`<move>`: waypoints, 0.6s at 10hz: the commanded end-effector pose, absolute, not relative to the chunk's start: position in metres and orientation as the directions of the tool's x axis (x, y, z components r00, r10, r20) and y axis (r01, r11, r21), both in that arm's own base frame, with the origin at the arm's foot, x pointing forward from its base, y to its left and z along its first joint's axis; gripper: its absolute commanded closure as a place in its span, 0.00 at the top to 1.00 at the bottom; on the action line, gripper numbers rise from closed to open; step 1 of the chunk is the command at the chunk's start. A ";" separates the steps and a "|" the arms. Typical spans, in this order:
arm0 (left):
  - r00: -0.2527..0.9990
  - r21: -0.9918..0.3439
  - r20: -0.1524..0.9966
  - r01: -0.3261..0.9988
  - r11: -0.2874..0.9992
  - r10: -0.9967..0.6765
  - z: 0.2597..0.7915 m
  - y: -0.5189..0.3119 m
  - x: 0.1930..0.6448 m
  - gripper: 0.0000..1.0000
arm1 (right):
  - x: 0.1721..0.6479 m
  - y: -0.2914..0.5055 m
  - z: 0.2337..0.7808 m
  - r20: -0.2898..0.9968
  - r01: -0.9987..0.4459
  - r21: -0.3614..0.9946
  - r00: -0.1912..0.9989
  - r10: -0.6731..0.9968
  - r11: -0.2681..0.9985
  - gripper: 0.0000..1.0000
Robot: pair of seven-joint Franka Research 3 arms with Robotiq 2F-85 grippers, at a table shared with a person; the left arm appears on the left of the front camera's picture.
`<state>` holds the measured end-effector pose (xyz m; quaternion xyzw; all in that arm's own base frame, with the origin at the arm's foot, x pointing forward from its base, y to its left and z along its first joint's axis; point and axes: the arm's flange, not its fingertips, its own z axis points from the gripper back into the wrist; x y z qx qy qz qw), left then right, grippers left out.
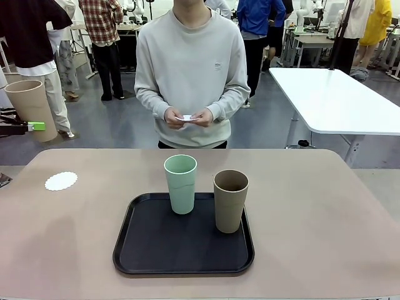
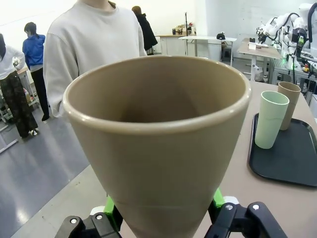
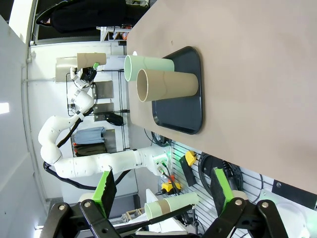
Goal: Place coasters on the table and set cups on them.
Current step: Pick up one Reusable plastic cup and place it on a coaster set by the human.
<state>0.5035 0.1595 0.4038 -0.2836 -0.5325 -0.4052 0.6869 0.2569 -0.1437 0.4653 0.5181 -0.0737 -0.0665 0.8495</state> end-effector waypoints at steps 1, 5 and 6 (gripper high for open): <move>0.097 0.043 0.963 0.865 0.500 -0.251 0.406 0.159 0.504 0.82 | 0.258 -0.144 0.465 0.062 0.027 0.897 0.980 -0.187 0.442 1.00; 0.041 0.073 0.957 0.925 0.373 -0.288 0.378 0.168 0.524 0.82 | 0.258 -0.144 0.465 0.062 0.027 0.897 0.980 -0.187 0.442 1.00; 0.028 0.075 0.960 0.933 0.352 -0.277 0.369 0.170 0.527 0.82 | 0.258 -0.144 0.465 0.062 0.027 0.897 0.980 -0.187 0.442 1.00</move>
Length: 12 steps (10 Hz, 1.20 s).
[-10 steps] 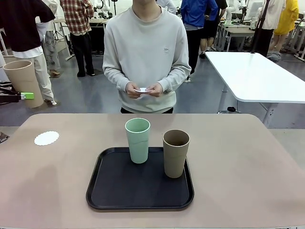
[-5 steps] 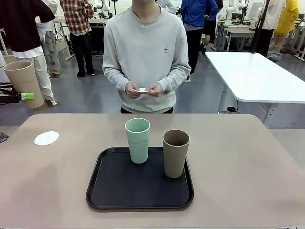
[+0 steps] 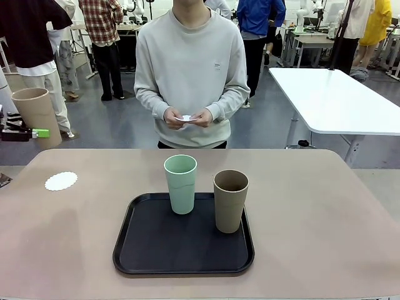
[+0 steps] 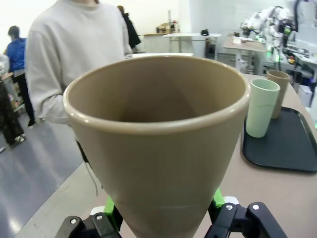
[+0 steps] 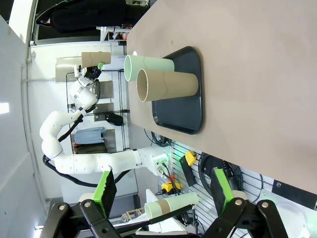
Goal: Place coasters on the table and set cups on them.
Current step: Pick up one Reusable plastic cup and place it on a coaster set by the human.
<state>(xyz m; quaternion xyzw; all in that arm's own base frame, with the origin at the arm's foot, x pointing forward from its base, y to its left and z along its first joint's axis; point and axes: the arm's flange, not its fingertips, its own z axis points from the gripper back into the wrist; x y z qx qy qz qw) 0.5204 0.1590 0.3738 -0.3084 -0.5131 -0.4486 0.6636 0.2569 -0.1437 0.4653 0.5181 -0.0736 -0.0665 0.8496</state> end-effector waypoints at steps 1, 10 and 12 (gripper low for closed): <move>0.024 0.070 0.964 0.939 0.338 -0.266 0.356 0.173 0.527 0.82 | 0.258 -0.144 0.465 0.062 0.027 0.897 0.980 -0.187 0.442 1.00; 0.057 0.039 0.940 0.962 0.269 -0.337 0.278 0.173 0.534 0.82 | 0.258 -0.144 0.465 0.062 0.027 0.897 0.980 -0.187 0.442 1.00; 0.060 0.028 0.947 0.963 0.267 -0.315 0.271 0.176 0.538 0.82 | 0.258 -0.144 0.465 0.062 0.027 0.897 0.980 -0.187 0.442 1.00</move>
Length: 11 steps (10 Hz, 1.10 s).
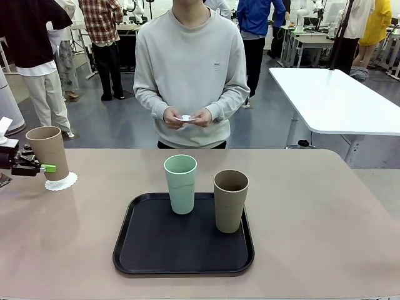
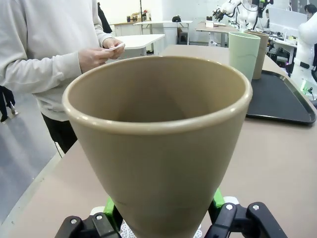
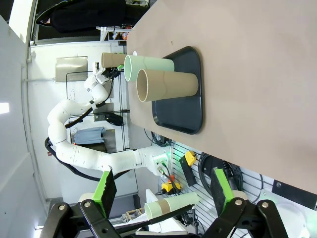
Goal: Place coasters on the table and set cups on them.
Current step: Pick up one Reusable plastic cup and place it on a coaster set by the human.
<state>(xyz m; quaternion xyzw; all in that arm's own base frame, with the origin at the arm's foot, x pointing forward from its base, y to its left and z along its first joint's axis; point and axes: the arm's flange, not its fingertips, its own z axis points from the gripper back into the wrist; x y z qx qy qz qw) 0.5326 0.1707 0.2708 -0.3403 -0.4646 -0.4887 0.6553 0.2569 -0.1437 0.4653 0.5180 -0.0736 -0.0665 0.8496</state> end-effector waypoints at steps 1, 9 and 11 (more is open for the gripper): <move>0.064 0.019 0.950 0.965 0.263 -0.305 0.267 0.176 0.540 0.82 | 0.258 -0.144 0.465 0.062 0.027 0.897 0.980 -0.187 0.442 1.00; 0.082 -0.017 0.961 0.971 0.239 -0.264 0.251 0.174 0.541 0.82 | 0.258 -0.144 0.465 0.062 0.027 0.897 0.980 -0.187 0.442 1.00; 0.097 -0.032 0.958 0.972 0.234 -0.269 0.248 0.173 0.540 0.82 | 0.258 -0.144 0.465 0.062 0.027 0.897 0.980 -0.187 0.442 1.00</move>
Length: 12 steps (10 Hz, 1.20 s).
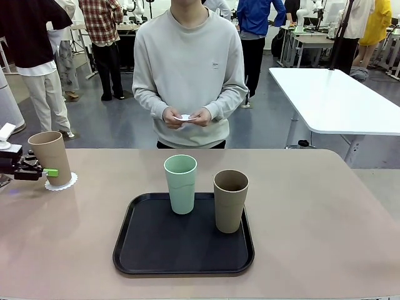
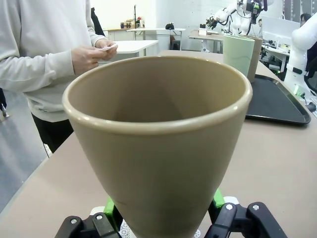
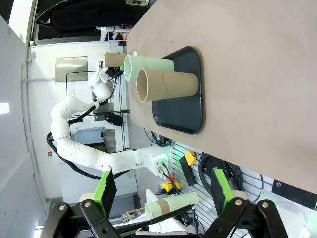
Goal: Place coasters on the table and set cups on them.
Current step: Pick up one Reusable plastic cup and place it on a coaster set by the human.
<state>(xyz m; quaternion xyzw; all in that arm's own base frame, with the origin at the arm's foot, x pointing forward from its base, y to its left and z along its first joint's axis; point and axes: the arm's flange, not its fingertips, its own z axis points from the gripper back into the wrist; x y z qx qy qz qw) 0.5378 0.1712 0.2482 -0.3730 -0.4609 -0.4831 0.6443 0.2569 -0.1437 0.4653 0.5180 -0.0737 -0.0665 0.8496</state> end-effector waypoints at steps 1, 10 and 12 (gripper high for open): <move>0.093 -0.027 0.957 0.972 0.235 -0.275 0.246 0.172 0.540 0.82 | 0.258 -0.144 0.465 0.062 0.027 0.897 0.980 -0.187 0.442 1.00; 0.098 -0.026 0.947 0.973 0.231 -0.306 0.236 0.174 0.544 1.00 | 0.258 -0.144 0.465 0.062 0.027 0.897 0.980 -0.187 0.442 1.00; 0.115 -0.042 0.942 0.972 0.232 -0.314 0.235 0.176 0.545 1.00 | 0.258 -0.144 0.465 0.062 0.027 0.897 0.980 -0.187 0.442 1.00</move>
